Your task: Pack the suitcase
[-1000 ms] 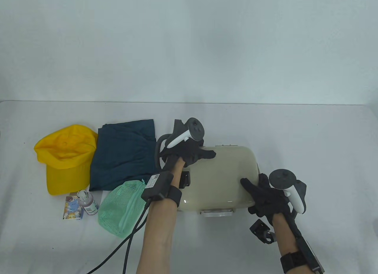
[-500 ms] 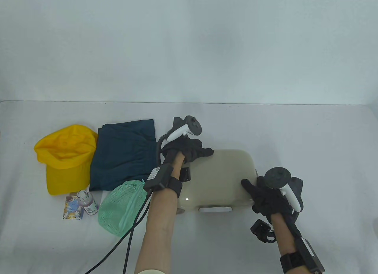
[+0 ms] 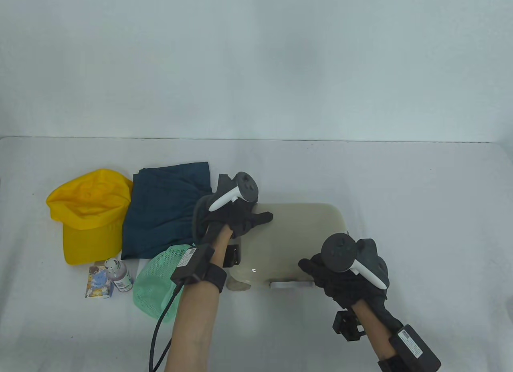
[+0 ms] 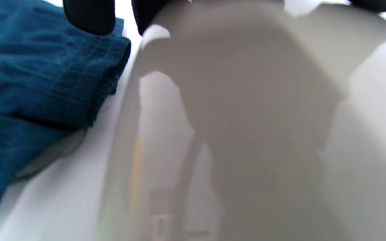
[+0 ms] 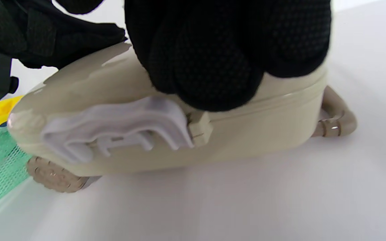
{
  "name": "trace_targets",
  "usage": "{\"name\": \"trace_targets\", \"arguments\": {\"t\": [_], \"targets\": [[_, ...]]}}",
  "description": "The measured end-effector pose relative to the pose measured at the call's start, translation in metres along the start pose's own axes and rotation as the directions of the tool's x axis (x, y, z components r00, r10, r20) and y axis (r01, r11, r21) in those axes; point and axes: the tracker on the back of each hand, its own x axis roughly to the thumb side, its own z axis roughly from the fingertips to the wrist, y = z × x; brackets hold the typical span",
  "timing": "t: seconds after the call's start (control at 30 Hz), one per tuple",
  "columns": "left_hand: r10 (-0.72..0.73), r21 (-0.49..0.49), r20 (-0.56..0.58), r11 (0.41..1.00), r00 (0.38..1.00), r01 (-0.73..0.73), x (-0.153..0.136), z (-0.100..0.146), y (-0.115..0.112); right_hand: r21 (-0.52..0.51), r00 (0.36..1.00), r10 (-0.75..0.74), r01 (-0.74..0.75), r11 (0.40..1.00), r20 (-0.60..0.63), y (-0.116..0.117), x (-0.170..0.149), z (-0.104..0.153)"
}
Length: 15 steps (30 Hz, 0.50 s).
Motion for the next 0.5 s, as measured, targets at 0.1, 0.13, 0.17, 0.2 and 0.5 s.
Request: {"name": "trace_targets", "arguments": {"t": [0.1, 0.13, 0.17, 0.2, 0.5], "targets": [[0.011, -0.010, 0.009, 1.000, 1.000, -0.011, -0.001, 0.000, -0.002, 0.082, 1.000, -0.005, 0.005, 0.997, -0.006, 0.006, 0.007, -0.001], [0.007, -0.010, 0.010, 1.000, 1.000, -0.007, -0.001, 0.000, -0.002, 0.109, 1.000, 0.007, -0.005, 0.994, -0.013, 0.008, 0.008, -0.001], [-0.002, -0.011, 0.008, 1.000, 1.000, 0.002, -0.001, -0.001, -0.002, 0.141, 1.000, 0.021, -0.017, 0.990, -0.023, 0.011, 0.008, -0.002], [-0.004, -0.010, 0.007, 1.000, 1.000, 0.004, -0.001, 0.000, -0.002, 0.169, 0.999, 0.029, -0.023, 0.985, -0.035, 0.014, 0.008, -0.002], [0.064, -0.032, 0.024, 0.997, 0.998, -0.064, -0.006, -0.003, -0.006, 0.323, 0.980, -0.053, 0.114, 0.939, -0.191, 0.044, -0.006, -0.014]]}}
